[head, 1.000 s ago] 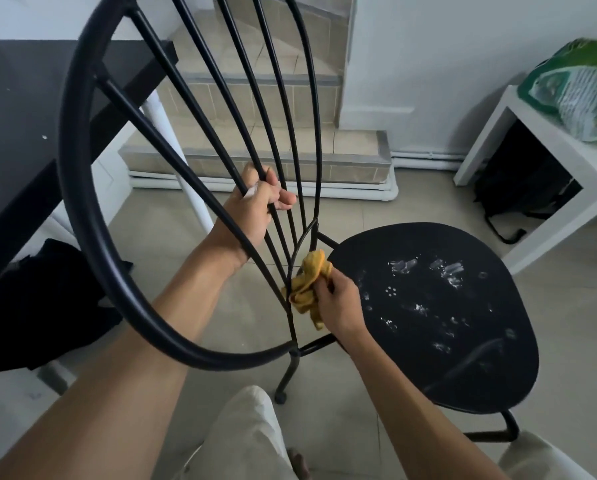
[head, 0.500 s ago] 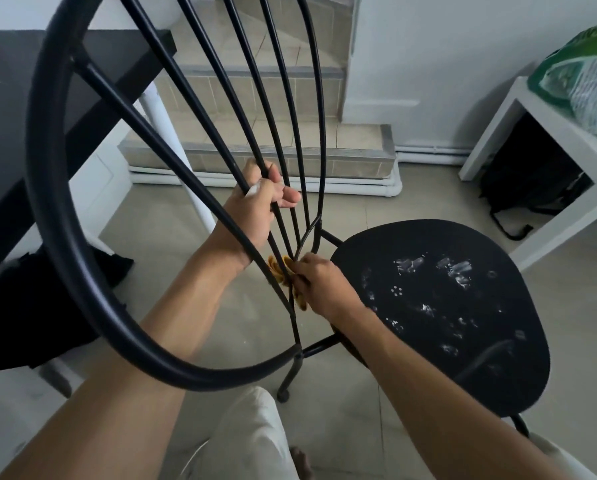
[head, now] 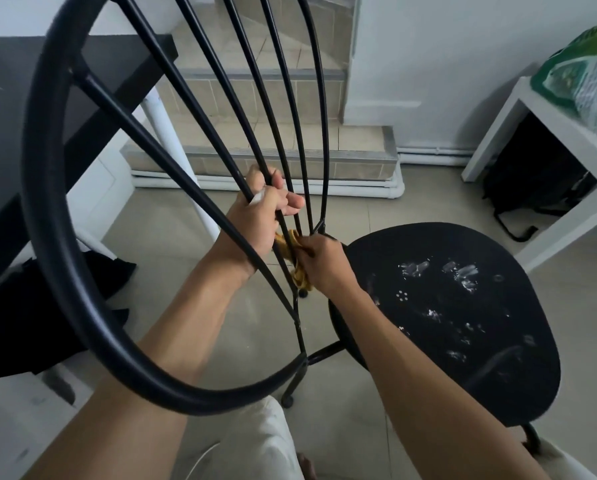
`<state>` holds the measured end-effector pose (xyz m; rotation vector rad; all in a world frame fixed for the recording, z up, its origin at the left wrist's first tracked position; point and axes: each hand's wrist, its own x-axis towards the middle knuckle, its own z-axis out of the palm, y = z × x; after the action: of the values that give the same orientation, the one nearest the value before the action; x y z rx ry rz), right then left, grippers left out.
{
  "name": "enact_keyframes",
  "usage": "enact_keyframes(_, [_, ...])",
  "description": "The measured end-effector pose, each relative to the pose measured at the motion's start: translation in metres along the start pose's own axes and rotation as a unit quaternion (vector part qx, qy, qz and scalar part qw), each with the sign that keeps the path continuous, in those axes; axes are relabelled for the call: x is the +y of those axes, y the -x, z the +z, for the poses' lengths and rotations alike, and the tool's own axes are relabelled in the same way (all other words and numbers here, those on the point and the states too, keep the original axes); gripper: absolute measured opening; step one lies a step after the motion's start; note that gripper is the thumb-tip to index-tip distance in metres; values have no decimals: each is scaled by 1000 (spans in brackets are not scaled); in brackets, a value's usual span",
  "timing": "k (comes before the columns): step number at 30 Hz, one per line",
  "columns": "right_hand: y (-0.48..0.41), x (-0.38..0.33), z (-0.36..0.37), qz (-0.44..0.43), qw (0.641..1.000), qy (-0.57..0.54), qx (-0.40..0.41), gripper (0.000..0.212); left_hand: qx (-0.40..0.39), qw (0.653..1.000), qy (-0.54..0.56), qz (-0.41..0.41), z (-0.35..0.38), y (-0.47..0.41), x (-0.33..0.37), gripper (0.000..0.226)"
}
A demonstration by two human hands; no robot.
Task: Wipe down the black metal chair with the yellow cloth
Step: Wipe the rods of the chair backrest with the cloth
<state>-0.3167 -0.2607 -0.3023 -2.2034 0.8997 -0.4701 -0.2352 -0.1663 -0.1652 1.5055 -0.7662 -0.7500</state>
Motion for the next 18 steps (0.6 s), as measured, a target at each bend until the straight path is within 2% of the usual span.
enact_keyframes(2, [-5, 6, 9, -24, 999, 28, 14, 17, 8, 1000, 10, 8, 1, -1, 2, 16])
enact_keyframes(6, [5, 21, 1, -85, 993, 79, 17, 18, -6, 1000, 5, 28, 2, -3, -3, 11])
enact_keyframes(9, [9, 41, -21, -37, 994, 99, -4, 12, -6, 999, -2, 38, -1, -4, -7, 10])
enact_keyframes(11, [5, 49, -36, 18, 997, 70, 20, 11, 1, 999, -3, 38, 1, -3, -8, 9])
enact_keyframes(13, [-5, 43, -40, 28, 998, 25, 52, 9, 7, 999, 13, 52, 5, -3, -8, 9])
enact_keyframes(14, [-10, 36, -37, 12, 998, 15, 52, 4, 9, 998, 27, 61, 6, -2, -8, 10])
enact_keyframes(18, [-21, 26, -8, -57, 996, 55, 42, 23, 22, 995, 41, 92, 9, -2, -10, 9])
